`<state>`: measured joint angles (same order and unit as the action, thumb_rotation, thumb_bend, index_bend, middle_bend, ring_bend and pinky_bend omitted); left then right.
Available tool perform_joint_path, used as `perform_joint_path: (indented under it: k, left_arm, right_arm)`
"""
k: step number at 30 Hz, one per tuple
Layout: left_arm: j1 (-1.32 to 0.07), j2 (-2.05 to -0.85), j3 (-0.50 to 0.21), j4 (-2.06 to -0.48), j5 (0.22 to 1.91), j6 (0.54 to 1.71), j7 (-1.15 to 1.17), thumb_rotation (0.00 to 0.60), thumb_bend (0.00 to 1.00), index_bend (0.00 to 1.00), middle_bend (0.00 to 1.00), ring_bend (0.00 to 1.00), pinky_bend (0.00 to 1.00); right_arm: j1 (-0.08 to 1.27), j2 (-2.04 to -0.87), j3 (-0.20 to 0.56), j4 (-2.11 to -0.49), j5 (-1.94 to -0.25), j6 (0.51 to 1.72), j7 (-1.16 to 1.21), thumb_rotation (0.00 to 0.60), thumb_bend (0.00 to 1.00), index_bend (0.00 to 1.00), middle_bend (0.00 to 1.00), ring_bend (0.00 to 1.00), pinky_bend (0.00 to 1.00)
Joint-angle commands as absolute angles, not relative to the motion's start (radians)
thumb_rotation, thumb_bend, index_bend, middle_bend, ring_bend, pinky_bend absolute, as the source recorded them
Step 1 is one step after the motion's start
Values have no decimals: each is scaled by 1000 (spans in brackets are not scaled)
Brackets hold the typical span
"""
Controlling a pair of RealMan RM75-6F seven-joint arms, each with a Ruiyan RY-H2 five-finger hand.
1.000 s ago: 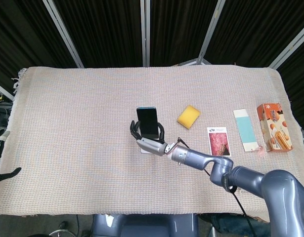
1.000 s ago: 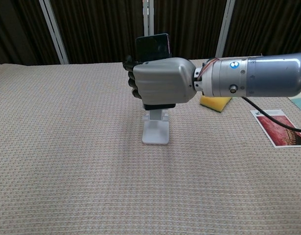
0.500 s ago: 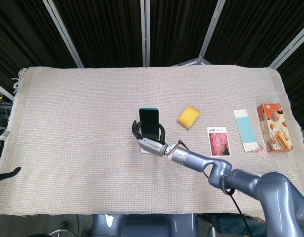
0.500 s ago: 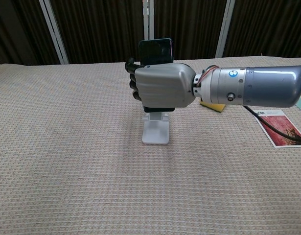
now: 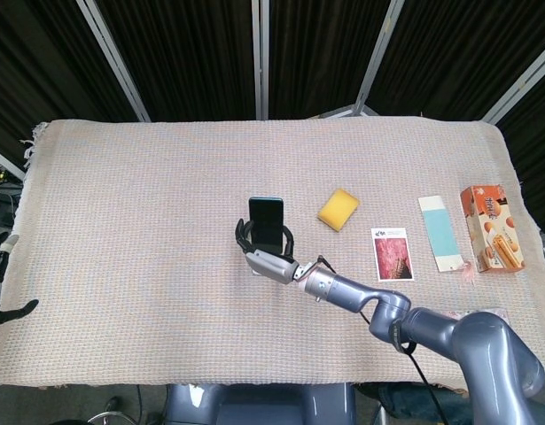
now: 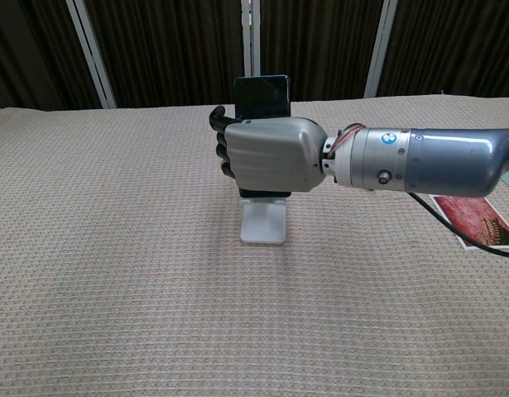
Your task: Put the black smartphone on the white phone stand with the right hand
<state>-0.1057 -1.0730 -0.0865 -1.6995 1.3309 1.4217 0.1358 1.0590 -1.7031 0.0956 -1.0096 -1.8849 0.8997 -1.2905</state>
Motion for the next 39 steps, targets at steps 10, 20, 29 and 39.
perform_joint_path:
  k: [10, 20, 29, 39]
  left_arm:
    - [-106, -1073, -89, -1697, 1324, 1421, 135, 600, 0, 0, 0, 0, 0]
    - [-108, -1074, -89, -1696, 1320, 1418, 137, 600, 0, 0, 0, 0, 0]
    - [-109, -1076, -88, -1696, 1317, 1416, 140, 600, 0, 0, 0, 0, 0]
    - [-109, -1077, -84, -1701, 1326, 1419, 146, 600, 0, 0, 0, 0, 0]
  right_arm:
    - [1057, -1718, 86, -992, -1880, 915, -1271, 600, 213, 466, 449, 376, 275]
    - [1043, -1730, 85, -988, -1855, 913, -1280, 600, 197, 203, 241, 345, 253]
    - [1036, -1725, 80, -987, -1850, 932, -1275, 600, 197, 181, 219, 344, 251]
    - [1002, -1672, 72, -1043, -1856, 1005, -1257, 600, 197, 126, 201, 344, 250]
